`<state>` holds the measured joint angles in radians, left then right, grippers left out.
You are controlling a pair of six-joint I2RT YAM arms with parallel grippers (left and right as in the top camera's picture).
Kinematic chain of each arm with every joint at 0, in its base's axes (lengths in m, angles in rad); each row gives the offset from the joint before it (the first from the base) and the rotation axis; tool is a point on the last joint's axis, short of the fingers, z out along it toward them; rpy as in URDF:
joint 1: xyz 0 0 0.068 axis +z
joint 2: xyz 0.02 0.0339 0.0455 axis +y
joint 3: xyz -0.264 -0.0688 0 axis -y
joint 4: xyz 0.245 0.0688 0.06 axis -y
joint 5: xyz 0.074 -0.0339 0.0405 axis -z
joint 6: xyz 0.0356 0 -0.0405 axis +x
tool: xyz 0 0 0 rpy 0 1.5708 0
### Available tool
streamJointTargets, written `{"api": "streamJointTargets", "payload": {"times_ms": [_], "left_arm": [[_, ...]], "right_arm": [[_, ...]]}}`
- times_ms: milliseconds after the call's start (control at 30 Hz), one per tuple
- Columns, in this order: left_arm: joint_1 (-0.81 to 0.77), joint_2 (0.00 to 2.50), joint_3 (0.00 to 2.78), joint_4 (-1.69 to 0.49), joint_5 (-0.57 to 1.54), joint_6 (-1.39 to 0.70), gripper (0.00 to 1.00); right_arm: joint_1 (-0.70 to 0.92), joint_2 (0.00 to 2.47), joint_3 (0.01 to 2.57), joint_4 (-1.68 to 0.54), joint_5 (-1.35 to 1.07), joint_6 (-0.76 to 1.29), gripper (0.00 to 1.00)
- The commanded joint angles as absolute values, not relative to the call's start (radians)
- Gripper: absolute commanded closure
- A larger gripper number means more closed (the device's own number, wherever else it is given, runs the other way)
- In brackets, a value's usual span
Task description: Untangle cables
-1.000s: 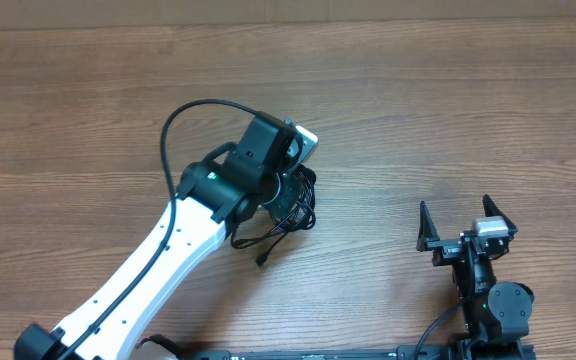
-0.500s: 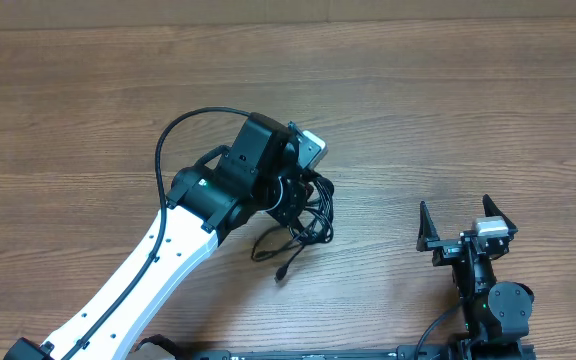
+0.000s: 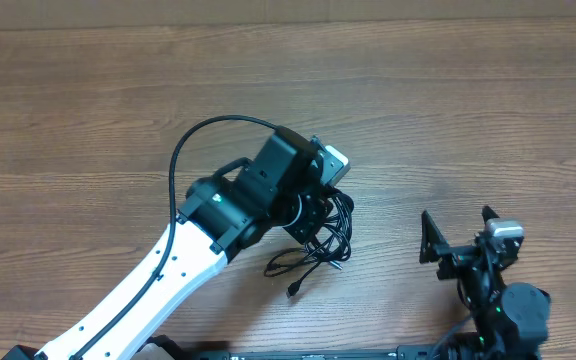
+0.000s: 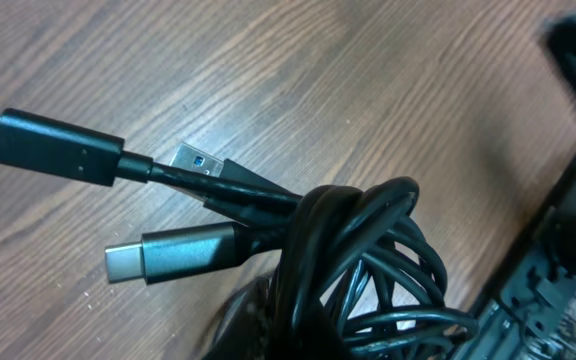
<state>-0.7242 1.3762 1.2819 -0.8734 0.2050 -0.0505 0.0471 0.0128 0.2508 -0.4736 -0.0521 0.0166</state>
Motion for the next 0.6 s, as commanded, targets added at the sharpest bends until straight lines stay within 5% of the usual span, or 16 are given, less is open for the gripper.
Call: {"api": "streamJointTargets", "payload": {"times_ms": [0,267,567], "left_arm": [[-0.766,1.349,1.312,-0.839,0.120,-0.087,0.96],[-0.797,1.350,1.312,-0.738,0.137,-0.063,0.96],[-0.815,1.343,1.312,-0.635,0.353,0.034,0.96]], "right_arm": [[0.044,0.006,0.410,-0.578,-0.078,0.042,0.00],[0.044,0.093,0.607,-0.677,-0.377,0.305,0.00],[0.044,0.317,0.768,-0.883,-0.569,0.317,0.00]]}}
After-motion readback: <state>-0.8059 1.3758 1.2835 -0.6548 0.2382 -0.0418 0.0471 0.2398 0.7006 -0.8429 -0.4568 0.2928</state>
